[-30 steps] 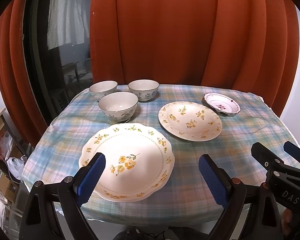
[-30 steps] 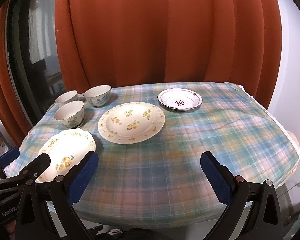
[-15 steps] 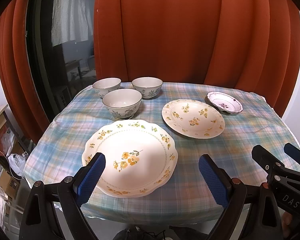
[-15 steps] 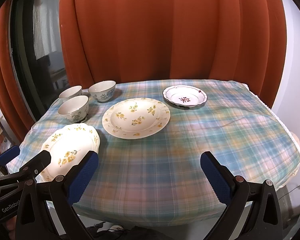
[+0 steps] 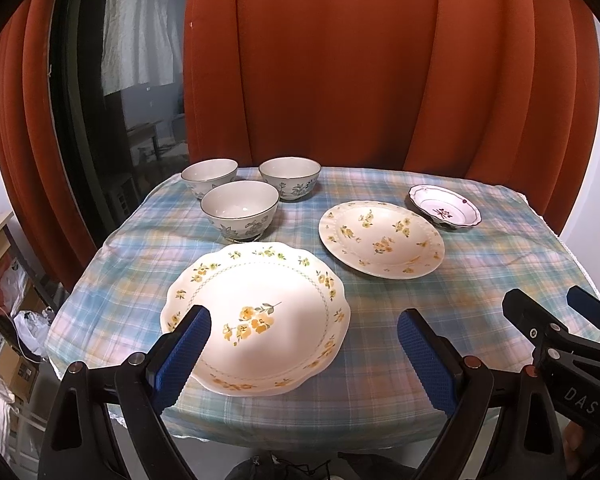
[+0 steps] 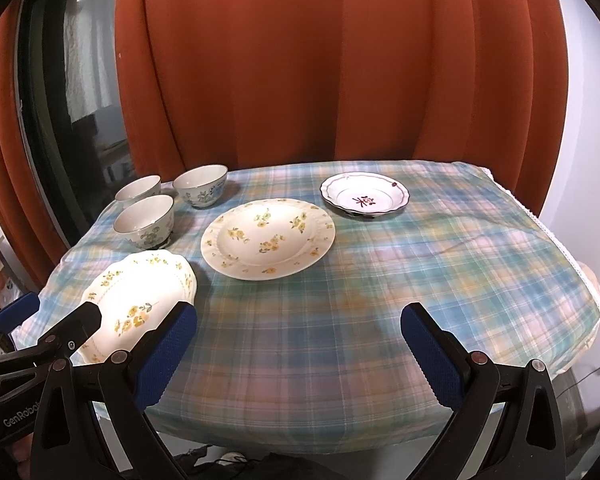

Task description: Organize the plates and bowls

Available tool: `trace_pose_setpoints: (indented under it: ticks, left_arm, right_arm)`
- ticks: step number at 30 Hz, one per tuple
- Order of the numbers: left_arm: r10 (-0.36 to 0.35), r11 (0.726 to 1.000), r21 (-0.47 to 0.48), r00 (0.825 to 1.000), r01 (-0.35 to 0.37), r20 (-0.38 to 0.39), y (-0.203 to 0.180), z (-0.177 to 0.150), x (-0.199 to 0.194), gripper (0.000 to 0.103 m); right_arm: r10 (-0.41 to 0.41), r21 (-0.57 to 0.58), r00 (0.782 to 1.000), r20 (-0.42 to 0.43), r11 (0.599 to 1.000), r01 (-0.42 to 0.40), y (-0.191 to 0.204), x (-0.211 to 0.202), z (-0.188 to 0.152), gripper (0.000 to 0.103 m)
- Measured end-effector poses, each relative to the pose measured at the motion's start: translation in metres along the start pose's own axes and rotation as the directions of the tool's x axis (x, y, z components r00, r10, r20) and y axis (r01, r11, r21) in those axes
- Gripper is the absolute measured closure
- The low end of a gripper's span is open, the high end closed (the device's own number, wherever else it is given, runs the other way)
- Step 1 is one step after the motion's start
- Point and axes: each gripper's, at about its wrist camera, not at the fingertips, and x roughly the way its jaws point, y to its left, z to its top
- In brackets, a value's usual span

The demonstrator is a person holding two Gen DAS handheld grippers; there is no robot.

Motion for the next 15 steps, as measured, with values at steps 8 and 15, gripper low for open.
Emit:
trace_pose_setpoints:
  ticks: [8, 15]
  left_arm:
    - [0.000, 1.000, 0.000, 1.000, 0.000, 0.000, 0.0004, -0.0002, -0.0001, 0.007]
    - [-0.003, 1.000, 0.000, 1.000, 0.003, -0.002, -0.0016, -0.0002, -0.0004, 0.007]
  right_arm:
    - [0.002, 0.001, 1.000, -0.001, 1.000, -0.002, -0.0005, -0.0010, -0.0003, 0.000]
    - [0.007, 0.003, 1.000, -0.004, 1.000, -0.007, -0.0011, -0.0029, -0.0013, 0.000]
